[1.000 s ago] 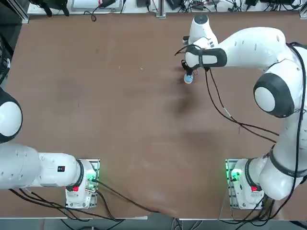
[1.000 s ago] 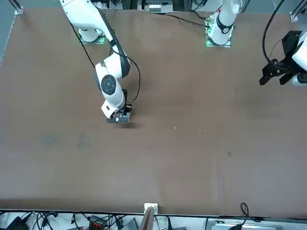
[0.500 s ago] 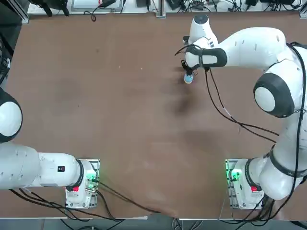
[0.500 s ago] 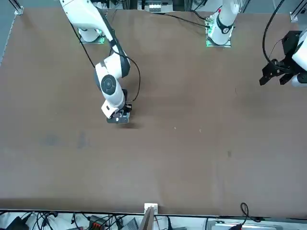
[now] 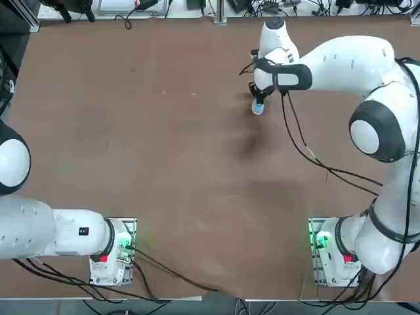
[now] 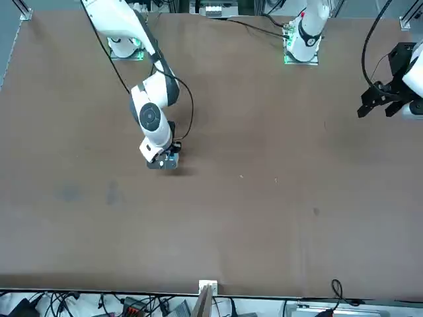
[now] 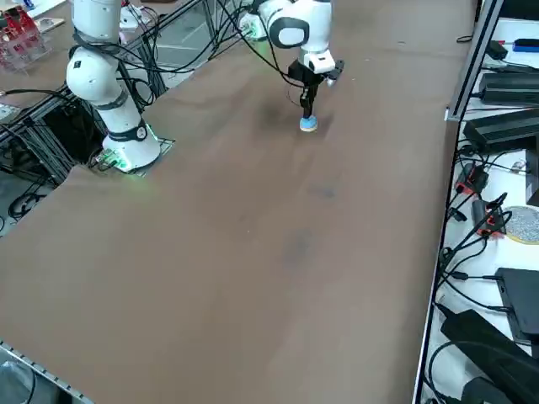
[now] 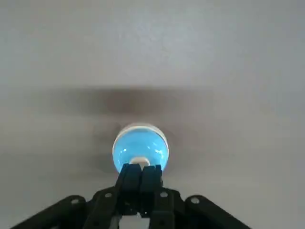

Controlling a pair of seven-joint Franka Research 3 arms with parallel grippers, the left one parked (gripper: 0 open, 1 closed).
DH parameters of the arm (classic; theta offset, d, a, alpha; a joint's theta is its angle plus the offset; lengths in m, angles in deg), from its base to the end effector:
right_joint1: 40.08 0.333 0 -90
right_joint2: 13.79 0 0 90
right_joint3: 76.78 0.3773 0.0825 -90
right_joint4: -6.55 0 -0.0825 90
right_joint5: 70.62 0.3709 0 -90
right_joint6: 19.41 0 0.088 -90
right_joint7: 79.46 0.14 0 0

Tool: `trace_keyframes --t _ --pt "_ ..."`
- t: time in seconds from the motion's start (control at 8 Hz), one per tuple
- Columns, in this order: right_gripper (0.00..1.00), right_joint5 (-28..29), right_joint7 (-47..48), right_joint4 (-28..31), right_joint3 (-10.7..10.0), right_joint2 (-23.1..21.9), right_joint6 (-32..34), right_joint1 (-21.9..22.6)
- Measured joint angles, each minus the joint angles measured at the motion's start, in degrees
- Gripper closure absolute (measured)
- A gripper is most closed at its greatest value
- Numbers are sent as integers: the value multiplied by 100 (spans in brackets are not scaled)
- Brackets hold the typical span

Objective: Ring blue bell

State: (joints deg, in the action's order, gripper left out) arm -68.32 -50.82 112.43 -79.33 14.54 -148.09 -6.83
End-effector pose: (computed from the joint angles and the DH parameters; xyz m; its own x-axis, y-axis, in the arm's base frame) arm 0.5559 0.3353 0.2789 0.9961 0.0119 -0.0877 0.0154 -0.9991 0.0392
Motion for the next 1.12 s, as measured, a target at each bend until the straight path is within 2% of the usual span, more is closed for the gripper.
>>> trace_keyframes --t 0.25,0.5,0.88,1.12 --pt "99 58 1 -46 -46 -363 422 -13" --pt "99 171 -6 -241 -121 -794 1133 -156" --pt "99 187 -393 -999 -177 -1277 2533 -897" --pt "99 192 -1146 -1641 -200 -1348 3487 -1571"
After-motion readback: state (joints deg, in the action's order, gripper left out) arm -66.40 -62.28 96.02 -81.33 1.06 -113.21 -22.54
